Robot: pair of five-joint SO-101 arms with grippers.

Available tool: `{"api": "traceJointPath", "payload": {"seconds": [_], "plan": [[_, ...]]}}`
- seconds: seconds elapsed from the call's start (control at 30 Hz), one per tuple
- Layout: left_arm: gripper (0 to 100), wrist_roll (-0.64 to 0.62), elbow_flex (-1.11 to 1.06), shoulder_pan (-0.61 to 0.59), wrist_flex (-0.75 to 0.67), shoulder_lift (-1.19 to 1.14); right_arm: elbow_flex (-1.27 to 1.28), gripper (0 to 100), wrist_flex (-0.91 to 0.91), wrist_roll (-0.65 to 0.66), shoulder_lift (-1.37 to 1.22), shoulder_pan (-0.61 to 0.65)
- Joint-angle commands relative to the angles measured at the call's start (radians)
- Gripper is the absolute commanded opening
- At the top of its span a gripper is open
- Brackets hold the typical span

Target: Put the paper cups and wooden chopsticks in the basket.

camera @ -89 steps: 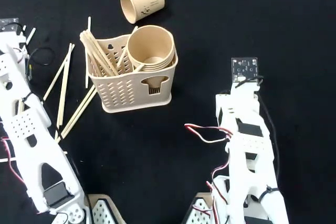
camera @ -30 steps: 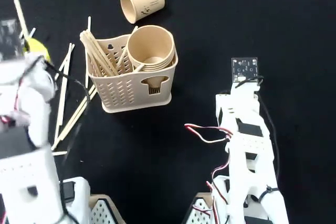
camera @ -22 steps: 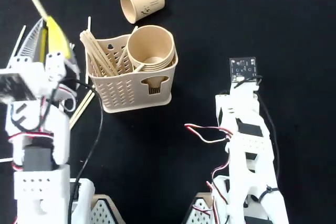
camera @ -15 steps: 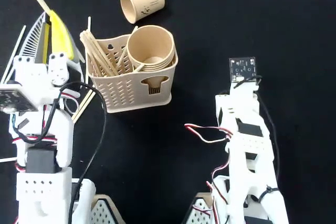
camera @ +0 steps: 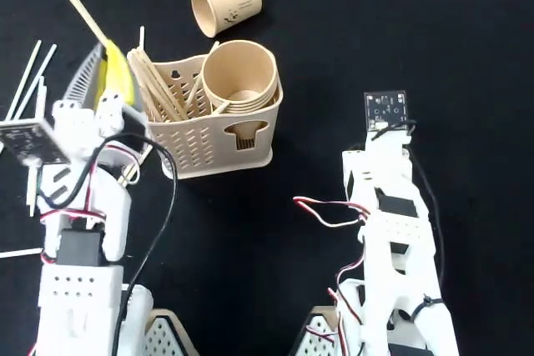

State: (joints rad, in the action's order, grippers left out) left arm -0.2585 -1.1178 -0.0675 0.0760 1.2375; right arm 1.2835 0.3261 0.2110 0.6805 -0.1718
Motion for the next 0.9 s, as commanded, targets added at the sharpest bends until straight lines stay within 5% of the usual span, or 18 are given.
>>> {"api": "traceJointPath", "payload": {"seconds": [0.0, 0.27, 0.4, 0.63, 0.87], "plan": [[15, -0.017, -0.022, 0.015, 0.021, 0.005, -0.004, 1.2, -0.02, 0.012, 0.03, 0.011], [16, 0.005, 0.294, -0.044, 0.443, 0.003, -0.004, 1.2, -0.02, 0.012, 0.03, 0.011], [16, 0.147, 0.516, -0.114, 0.717, -0.055, -0.004, 1.2, -0.02, 0.012, 0.03, 0.011], [16, 0.279, 0.877, -0.265, 1.117, -0.509, -0.004, 1.2, -0.02, 0.012, 0.03, 0.014], [16, 0.428, 1.096, -0.433, 1.257, -0.936, -0.004, 1.2, -0.02, 0.012, 0.03, 0.012]]}}
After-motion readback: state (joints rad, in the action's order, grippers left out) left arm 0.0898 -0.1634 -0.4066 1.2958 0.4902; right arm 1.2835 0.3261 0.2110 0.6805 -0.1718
